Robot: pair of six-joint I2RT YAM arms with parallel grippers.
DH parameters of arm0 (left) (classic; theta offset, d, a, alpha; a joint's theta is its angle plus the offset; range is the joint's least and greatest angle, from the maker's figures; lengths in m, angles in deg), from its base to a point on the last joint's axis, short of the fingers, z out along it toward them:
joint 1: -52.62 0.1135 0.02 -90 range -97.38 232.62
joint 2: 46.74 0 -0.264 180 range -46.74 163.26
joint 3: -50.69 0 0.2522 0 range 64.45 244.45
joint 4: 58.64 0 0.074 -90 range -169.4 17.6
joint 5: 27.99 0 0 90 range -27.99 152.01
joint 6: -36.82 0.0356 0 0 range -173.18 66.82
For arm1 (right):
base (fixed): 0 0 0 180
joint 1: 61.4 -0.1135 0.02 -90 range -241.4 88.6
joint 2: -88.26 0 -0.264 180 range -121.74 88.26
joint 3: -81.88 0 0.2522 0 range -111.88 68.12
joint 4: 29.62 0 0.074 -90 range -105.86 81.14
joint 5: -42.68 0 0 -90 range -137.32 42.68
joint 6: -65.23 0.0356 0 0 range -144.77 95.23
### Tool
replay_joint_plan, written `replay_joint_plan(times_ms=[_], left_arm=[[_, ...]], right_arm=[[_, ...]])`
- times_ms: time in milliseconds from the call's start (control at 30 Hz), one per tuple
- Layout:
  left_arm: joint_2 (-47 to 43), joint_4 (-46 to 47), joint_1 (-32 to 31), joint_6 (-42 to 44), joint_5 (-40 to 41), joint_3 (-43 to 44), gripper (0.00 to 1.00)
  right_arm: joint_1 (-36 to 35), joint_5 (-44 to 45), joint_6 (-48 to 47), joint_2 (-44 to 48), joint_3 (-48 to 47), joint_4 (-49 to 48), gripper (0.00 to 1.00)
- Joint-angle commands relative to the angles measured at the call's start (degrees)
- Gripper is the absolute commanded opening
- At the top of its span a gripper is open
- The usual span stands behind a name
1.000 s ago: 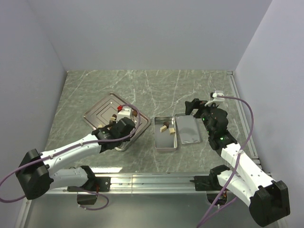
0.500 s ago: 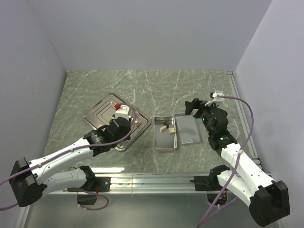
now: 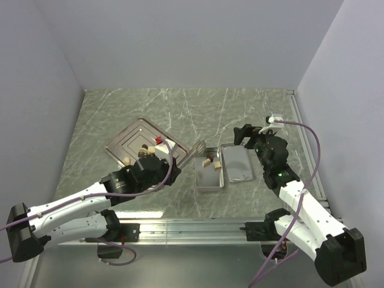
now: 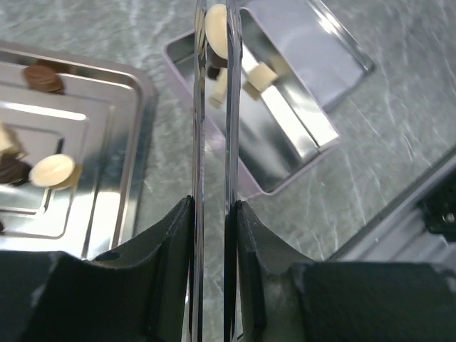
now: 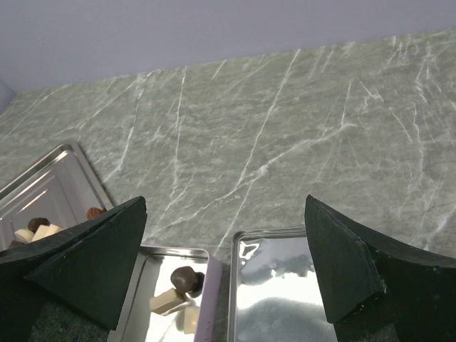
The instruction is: Pack the chocolate
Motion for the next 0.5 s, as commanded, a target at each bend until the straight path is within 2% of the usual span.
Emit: replay_joint_plan(times_ms=[0, 100, 333, 467], left_arm=[[0.7, 4.5, -1.7, 2.6, -3.9, 0.5, 0.26], [1.6, 4.5, -2.6, 2.9, -3.9, 0.8, 0.27], [2.2, 4.2, -4.0, 2.9, -2.3, 1.3, 0.39], [1.9, 4.1, -4.1, 2.8, -2.1, 1.2, 0.41]], right_arm=[[0.1, 0.0, -0.8, -0.5, -3.0, -1.1, 0.98], [0.1, 0.1, -0.7, -0.5, -3.1, -1.1, 0.98], [0.1, 0.0, -0.7, -0.7, -3.2, -1.2, 0.98], [0.1, 0.0, -0.8, -0.7, -3.2, -1.2, 0.98]])
